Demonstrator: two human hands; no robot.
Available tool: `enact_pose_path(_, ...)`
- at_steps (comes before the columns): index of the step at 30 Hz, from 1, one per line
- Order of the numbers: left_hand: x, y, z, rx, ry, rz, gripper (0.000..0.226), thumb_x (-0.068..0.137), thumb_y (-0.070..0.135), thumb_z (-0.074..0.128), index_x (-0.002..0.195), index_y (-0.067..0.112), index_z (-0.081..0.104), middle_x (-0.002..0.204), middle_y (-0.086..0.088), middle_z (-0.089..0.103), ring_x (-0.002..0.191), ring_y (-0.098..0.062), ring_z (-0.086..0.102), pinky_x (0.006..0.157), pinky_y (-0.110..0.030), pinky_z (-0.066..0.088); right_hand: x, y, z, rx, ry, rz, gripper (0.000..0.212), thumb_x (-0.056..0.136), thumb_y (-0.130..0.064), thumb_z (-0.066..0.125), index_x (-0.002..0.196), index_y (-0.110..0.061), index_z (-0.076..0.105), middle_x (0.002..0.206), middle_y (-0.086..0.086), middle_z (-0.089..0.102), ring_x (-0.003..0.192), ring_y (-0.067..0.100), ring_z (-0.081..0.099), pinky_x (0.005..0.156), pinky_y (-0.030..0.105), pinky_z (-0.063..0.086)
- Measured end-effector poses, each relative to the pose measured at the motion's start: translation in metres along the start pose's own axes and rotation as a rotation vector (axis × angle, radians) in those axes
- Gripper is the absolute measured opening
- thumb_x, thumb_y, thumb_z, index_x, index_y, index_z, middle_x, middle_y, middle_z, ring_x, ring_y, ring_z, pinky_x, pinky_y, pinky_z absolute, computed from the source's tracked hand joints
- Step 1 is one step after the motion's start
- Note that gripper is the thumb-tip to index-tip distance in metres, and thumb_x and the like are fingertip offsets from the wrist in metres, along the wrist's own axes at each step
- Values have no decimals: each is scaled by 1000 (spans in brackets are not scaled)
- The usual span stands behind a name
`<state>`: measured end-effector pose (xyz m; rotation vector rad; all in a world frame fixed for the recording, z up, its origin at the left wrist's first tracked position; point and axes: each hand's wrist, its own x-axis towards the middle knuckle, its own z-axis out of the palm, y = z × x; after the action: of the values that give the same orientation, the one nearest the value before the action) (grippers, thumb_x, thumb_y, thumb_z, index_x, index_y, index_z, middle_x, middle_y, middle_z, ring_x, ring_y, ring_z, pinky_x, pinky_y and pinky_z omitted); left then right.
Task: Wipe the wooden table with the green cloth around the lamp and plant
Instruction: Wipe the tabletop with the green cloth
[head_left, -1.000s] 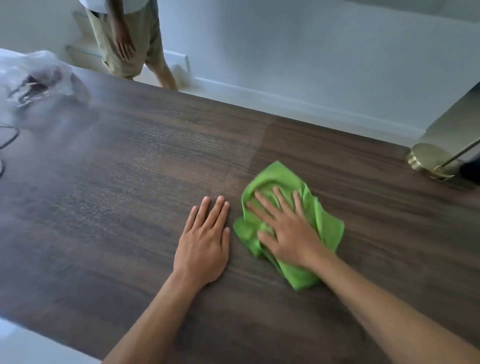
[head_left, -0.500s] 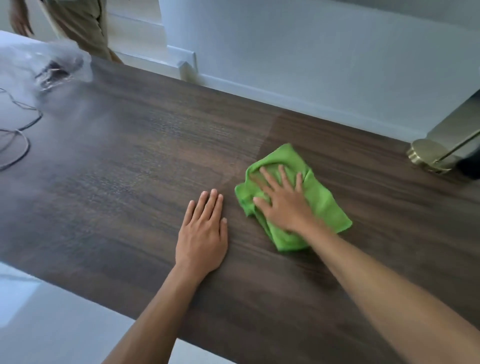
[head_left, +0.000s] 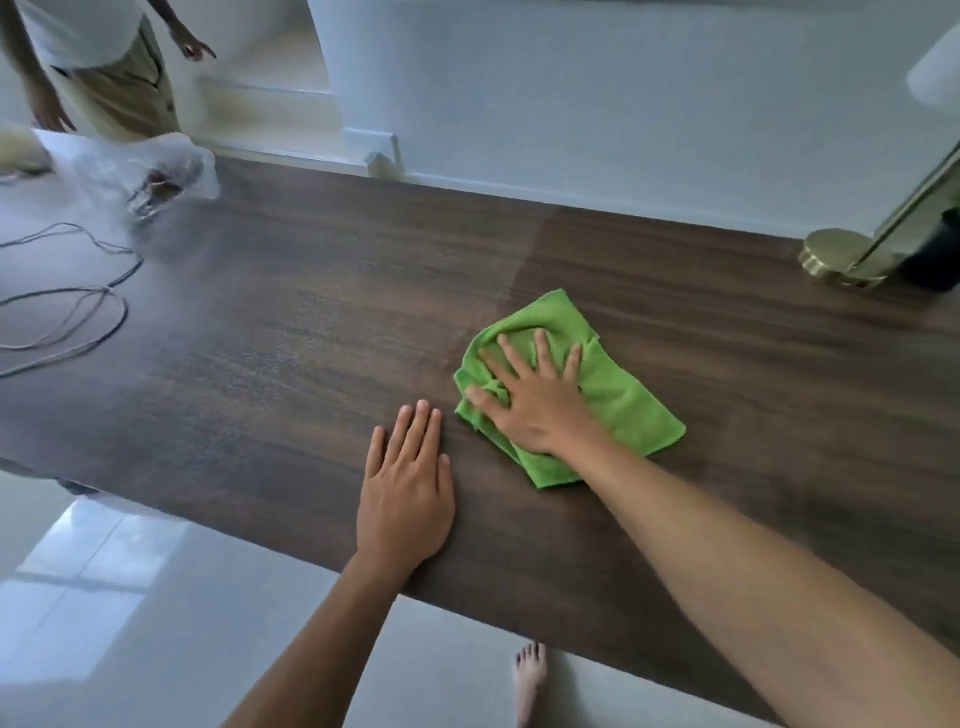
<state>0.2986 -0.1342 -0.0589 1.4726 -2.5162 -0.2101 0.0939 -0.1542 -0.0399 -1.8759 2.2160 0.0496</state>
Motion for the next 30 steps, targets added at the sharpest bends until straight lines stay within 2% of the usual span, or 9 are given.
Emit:
enact_pose_path(4, -17, -10, -3, 8, 36, -119, 63, 95, 38, 14, 152, 17, 28, 160, 1, 22, 149, -15, 11, 121, -41, 7, -99, -22, 29, 11, 113, -165, 60, 95, -66, 8, 152, -47, 8, 164, -13, -2, 151, 28, -12, 113, 66, -10)
enact_pose_path(7, -29, -14, -5, 11, 12, -73, 67, 93, 42, 8, 153, 15, 24, 161, 0, 18, 150, -16, 8, 122, -40, 4, -144, 12, 32, 5, 77, -187, 61, 91, -68, 9, 150, -51, 7, 163, -16, -3, 151, 23, -12, 115, 62, -10)
enact_pose_path(11, -46, -17, -8, 4, -16, 9, 70, 93, 46, 2, 154, 15, 19, 162, 0, 12, 150, -17, 3, 121, -38, 0, -111, 56, 15, -16, 7, 70, 66, 86, -75, 4, 148, -54, -1, 163, -14, -7, 150, 25, -13, 113, 67, -10)
enact_pose_path(13, -57, -20, -10, 8, -14, 44, 70, 94, 46, 1, 154, 15, 18, 162, 0, 12, 150, -16, 2, 121, -38, 0, -80, 50, 9, 9, -9, 202, 64, 89, -73, 7, 149, -53, -2, 163, -14, -9, 150, 29, -13, 110, 71, -10)
enact_pose_path(15, -66, -26, -10, 11, -5, 74, 68, 96, 45, 2, 153, 14, 20, 161, 0, 14, 150, -16, 4, 121, -39, 1, -61, 20, 10, 25, 5, 214, 63, 92, -71, 10, 150, -51, 0, 163, -12, -8, 150, 33, -13, 108, 74, -10)
enact_pose_path(20, -74, -32, -9, 23, 45, 12, 61, 98, 40, 11, 152, 19, 29, 160, 1, 22, 149, -17, 11, 120, -46, 8, -111, -58, 27, -17, 33, -132, 60, 94, -64, 14, 152, -49, 4, 163, -14, -5, 150, 32, -14, 111, 69, -10)
enact_pose_path(24, -68, -30, -7, 19, 40, -51, 66, 94, 40, 5, 153, 17, 22, 161, 2, 16, 150, -15, 6, 121, -44, 4, -172, -28, 43, -19, 43, -377, 58, 93, -63, 17, 150, -52, 15, 162, -20, 1, 150, 17, -11, 117, 57, -14)
enact_pose_path(26, -68, -31, -6, 29, 45, -39, 65, 94, 40, 6, 153, 16, 22, 161, 2, 15, 150, -15, 6, 121, -45, 4, -164, 5, 37, -16, 0, -328, 59, 89, -66, 13, 147, -55, 14, 161, -21, -1, 150, 17, -11, 117, 55, -16)
enact_pose_path(30, -68, -30, -6, 35, 42, -31, 66, 94, 40, 4, 153, 17, 20, 162, 3, 13, 150, -13, 4, 121, -43, 0, -100, 15, 18, 12, -14, 66, 55, 94, -63, 10, 148, -56, 4, 163, -16, -5, 151, 26, -12, 111, 69, -13)
